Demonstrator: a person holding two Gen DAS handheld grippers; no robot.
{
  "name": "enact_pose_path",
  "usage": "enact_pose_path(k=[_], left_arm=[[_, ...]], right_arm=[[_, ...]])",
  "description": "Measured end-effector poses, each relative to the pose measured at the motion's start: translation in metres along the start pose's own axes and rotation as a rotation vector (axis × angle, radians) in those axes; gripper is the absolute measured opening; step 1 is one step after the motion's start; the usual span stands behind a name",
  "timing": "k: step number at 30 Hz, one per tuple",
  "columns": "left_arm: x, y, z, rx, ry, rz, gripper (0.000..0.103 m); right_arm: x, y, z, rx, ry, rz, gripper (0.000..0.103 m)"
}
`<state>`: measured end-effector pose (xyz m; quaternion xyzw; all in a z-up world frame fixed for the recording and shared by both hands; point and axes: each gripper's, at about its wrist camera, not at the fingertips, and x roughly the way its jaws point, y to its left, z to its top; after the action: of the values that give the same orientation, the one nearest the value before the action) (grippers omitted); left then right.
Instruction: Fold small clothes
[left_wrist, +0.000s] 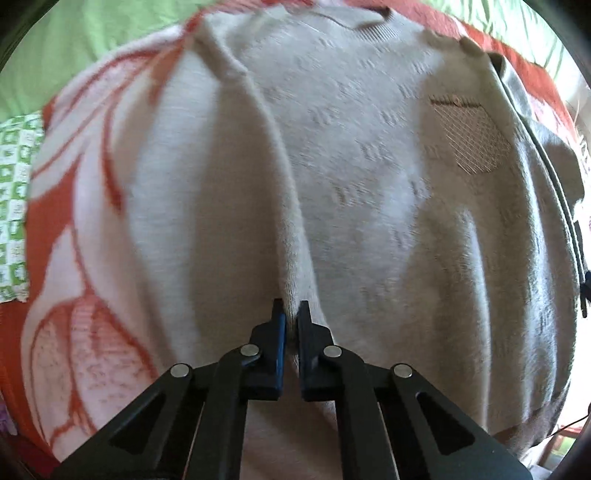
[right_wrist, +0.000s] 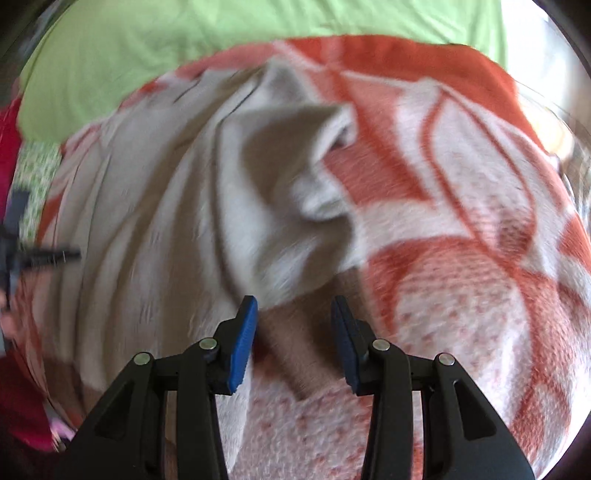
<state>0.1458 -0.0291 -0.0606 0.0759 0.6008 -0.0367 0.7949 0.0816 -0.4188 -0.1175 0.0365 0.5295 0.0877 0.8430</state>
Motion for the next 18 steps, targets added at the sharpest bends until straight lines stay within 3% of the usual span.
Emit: enact_pose_path(k=[1,2,3,6,9,10,13,18], left_arm=[[-0.004,0.009,-0.001,-0.011,-0.011,0.012,0.003],[-0.011,0.019,-0.003,-0.026,-0.023,0.022,0.003],[-0.016,0.028,-0.006,-0.041,-0.032,0.032,0.003],[-0.027,0.066,-0.009,-0.110,-0.057,0.066,0.003],[-0.035,0.111,-0.019,-0.180,-0.069,0.104,0.003],[-0.038,0.123,-0.022,-0.197,-0.066,0.128,0.003],[-0.038,0.151,-0.023,-0.239,-0.061,0.134,0.004],[-0.047,0.171,-0.025,-0.326,-0.080,0.055,0.011]], right_arm=[[0.009,0.004,-0.002,-0.049,0.036,-0.039,0.041],[0.018,0.005,-0.003,-0.093,0.073,-0.113,0.019],[0.019,0.003,-0.002,-0.097,0.075,-0.144,0.005],[-0.012,-0.013,0.016,0.046,-0.016,-0.007,0.005],[-0.052,-0.015,0.050,0.174,-0.132,0.239,0.005],[-0.057,-0.008,0.060,0.172,-0.150,0.286,0.005],[-0.057,0.036,0.101,0.143,-0.171,0.488,0.005],[-0.029,0.154,0.164,0.021,-0.190,0.631,0.005]])
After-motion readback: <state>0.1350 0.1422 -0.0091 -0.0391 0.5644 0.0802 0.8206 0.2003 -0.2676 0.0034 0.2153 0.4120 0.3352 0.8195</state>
